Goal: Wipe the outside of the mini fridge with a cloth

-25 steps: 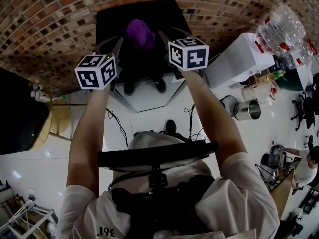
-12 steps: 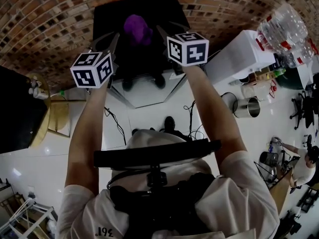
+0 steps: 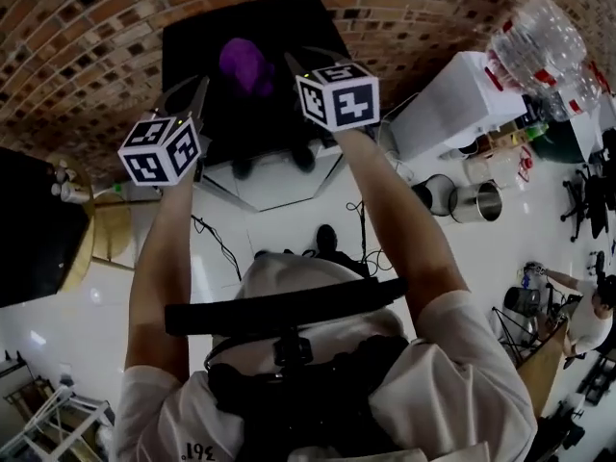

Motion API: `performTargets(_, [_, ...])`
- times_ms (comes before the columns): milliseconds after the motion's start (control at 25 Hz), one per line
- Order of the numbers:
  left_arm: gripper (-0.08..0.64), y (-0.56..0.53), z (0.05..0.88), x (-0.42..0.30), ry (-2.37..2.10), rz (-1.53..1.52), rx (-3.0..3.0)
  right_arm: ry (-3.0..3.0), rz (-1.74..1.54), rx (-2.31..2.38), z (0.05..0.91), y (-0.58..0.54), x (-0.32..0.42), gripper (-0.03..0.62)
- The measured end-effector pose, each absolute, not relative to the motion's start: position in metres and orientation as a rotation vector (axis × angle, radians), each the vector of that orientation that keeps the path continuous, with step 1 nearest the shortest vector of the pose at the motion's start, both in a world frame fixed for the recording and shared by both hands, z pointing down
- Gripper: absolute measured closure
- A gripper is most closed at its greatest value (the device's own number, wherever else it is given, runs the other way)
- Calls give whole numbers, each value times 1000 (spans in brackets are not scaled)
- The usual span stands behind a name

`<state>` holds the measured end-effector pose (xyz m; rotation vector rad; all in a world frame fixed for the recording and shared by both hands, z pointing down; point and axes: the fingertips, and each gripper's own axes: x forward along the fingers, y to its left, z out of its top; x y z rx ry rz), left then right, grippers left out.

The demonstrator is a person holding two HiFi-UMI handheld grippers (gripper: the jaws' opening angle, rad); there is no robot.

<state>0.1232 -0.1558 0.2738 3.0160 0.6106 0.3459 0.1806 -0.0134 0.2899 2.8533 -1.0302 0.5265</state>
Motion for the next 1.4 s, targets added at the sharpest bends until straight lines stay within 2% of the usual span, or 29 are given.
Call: performTargets(1400, [560,-158,273,127,605,322,3016,-993,495,2887,284,-21,188,549])
